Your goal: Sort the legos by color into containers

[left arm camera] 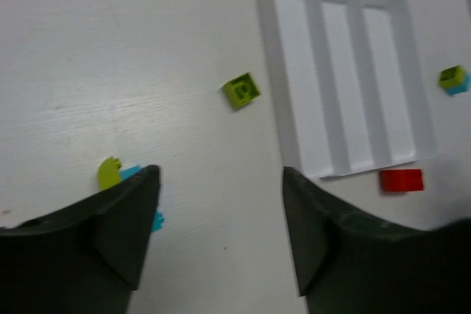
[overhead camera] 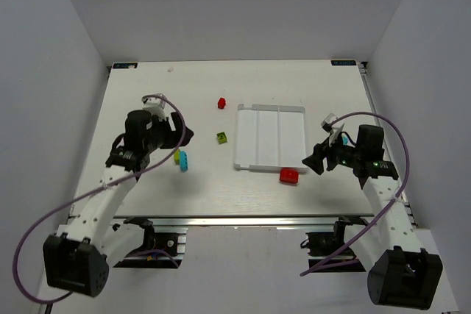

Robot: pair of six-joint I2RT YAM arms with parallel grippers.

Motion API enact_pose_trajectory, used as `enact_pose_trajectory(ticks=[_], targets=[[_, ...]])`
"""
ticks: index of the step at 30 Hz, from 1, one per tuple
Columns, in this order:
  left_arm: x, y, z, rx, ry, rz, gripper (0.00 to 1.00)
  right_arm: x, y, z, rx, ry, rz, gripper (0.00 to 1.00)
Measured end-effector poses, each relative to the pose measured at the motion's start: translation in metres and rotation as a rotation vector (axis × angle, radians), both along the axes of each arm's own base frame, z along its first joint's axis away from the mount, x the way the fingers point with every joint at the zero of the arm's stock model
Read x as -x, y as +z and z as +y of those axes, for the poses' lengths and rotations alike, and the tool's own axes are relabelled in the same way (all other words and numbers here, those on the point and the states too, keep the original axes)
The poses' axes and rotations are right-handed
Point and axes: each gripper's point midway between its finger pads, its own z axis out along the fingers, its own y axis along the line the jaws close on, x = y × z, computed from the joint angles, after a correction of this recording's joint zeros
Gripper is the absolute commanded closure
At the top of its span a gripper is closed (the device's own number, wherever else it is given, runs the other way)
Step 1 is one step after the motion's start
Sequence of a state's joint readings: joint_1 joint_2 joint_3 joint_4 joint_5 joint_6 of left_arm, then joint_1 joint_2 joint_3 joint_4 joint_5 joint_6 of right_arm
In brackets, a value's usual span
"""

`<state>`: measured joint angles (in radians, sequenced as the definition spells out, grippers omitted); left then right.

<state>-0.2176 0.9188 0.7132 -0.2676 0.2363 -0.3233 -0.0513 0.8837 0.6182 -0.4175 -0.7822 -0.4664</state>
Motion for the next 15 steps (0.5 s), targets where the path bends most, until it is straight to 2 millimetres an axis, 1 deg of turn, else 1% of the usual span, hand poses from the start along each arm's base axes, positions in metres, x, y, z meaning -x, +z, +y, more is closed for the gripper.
enact_pose_trajectory(ticks=[1, 2, 3, 6, 8, 11, 15], targets=[[-0.005, -0.008, 0.002, -0.005, 0.026, 0.058, 0.1, -0.002, -0.001, -0.002, 0.007, -0.019, 0.003, 0.34], [-0.009, -0.016, 0.004, -0.014, 0.049, 0.114, 0.06, -0.003, -0.001, -0.003, 0.009, -0.035, 0.008, 0.34], [-0.012, -0.026, 0.006, -0.024, 0.075, 0.172, 0.02, -0.005, -0.001, -0.005, 0.011, -0.053, 0.013, 0.31], [-0.009, -0.053, 0.016, -0.065, 0.149, 0.317, 0.02, -0.007, 0.002, -0.008, 0.013, -0.094, 0.012, 0.18], [-0.006, -0.065, 0.026, -0.106, 0.202, 0.388, 0.02, -0.008, 0.008, -0.011, 0.014, -0.12, -0.008, 0.16], [-0.006, -0.077, 0.038, -0.162, 0.272, 0.472, 0.02, -0.008, 0.017, -0.013, 0.017, -0.147, -0.045, 0.14], [-0.007, -0.094, 0.044, -0.203, 0.312, 0.559, 0.02, -0.009, 0.02, -0.016, 0.023, -0.171, -0.06, 0.13]])
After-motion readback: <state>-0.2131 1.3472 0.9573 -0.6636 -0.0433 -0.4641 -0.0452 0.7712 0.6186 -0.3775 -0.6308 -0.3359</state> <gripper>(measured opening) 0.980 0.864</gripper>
